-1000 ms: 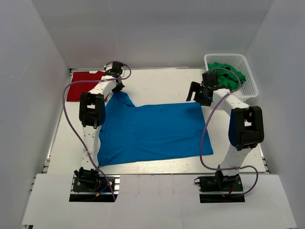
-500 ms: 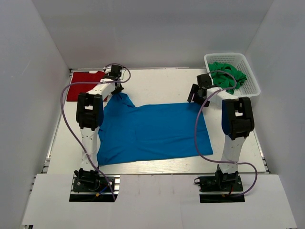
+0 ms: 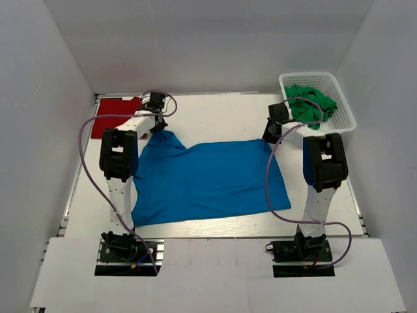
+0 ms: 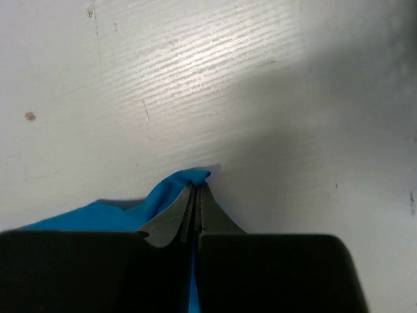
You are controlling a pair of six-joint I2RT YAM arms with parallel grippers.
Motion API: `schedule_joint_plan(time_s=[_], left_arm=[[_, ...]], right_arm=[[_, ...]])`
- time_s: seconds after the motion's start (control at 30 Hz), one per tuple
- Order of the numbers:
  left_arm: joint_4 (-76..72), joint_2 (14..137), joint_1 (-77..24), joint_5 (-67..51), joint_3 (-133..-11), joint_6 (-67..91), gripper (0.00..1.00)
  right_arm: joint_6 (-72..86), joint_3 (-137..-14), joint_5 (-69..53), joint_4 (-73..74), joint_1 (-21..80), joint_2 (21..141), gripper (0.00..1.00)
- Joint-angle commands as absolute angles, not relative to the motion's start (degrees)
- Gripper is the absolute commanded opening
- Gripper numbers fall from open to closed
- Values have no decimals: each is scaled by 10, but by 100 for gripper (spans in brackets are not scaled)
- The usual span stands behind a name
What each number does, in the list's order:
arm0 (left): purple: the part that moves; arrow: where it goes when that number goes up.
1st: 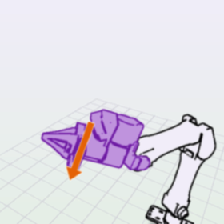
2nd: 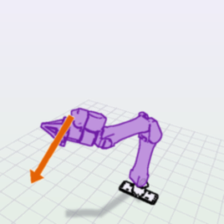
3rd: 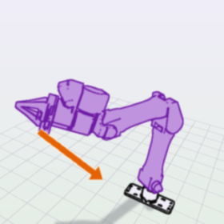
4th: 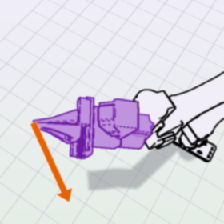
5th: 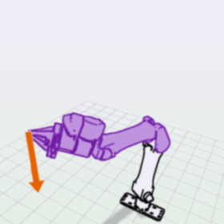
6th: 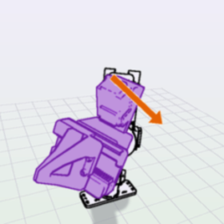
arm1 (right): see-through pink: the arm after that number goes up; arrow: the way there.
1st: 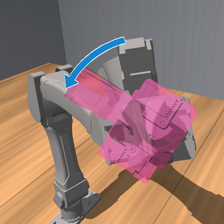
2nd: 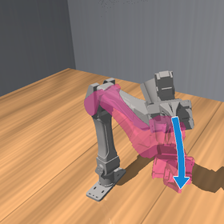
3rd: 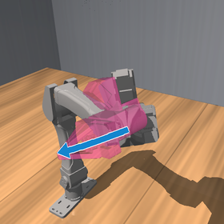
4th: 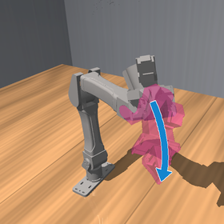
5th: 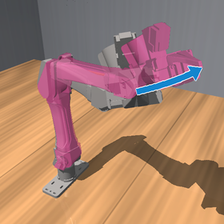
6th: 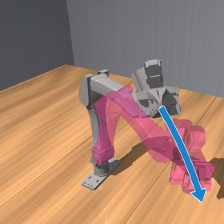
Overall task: Fold and stack the t-shirts
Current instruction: Grap the side of the flattened tshirt furthest away from the robot with both arms, then fold the other side of the tshirt into a rectangle
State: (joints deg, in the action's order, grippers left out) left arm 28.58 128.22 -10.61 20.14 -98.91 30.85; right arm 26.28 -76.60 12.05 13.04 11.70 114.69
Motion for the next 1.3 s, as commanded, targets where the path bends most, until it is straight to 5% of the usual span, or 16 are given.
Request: schedule_joint_plan(time_s=[0.0, 0.67, 1.0, 1.27], left_arm=[[282, 1173, -103, 207, -948, 315, 0], [356, 622, -113, 93, -448, 487, 0], [539, 391, -119, -7, -349, 549, 0], [663, 378, -120, -15, -363, 589, 0]], right_arm=[[250, -748, 149, 106, 122, 1092, 0], [221, -495, 143, 25, 127, 814, 0], [232, -458, 142, 26, 124, 782, 0], [244, -432, 162, 36, 124, 767, 0]])
